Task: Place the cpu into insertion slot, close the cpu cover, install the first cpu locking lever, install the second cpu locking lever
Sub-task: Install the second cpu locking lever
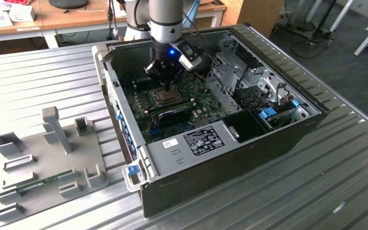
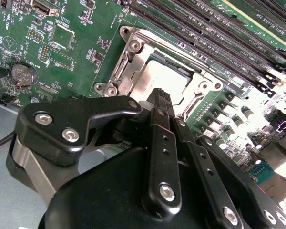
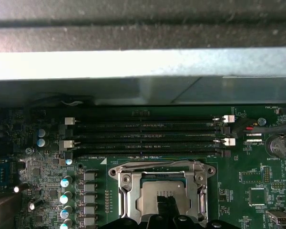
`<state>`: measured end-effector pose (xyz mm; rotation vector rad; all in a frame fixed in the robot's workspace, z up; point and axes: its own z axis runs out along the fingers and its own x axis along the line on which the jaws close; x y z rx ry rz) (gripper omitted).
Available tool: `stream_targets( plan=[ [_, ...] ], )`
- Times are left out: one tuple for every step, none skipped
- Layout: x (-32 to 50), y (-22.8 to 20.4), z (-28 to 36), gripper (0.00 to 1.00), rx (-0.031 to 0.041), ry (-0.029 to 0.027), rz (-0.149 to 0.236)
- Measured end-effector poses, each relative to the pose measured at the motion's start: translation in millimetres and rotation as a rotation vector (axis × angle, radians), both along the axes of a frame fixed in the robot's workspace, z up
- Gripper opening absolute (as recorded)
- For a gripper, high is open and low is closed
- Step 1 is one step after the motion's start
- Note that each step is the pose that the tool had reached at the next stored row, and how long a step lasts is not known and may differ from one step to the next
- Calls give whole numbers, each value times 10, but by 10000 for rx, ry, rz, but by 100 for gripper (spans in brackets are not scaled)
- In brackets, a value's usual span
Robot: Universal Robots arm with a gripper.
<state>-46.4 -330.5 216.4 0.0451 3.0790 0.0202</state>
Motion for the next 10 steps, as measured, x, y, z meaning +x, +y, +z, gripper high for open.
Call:
stream_targets(
  plan=[
    [0,0,0,10,0,0,0],
    [0,0,0,10,0,0,0],
    [0,0,0,10,-1,0,0],
    [0,0,1,10,0,0,0],
    [0,0,0,10,0,0,0],
    [0,0,2,10,-1,0,0],
    [0,-1,9,10,-6,4,0],
    [0,-1,17,10,-4,3,0],
    [0,0,26,10,-2,1,0],
    [0,0,38,10,-2,1,0]
  ],
)
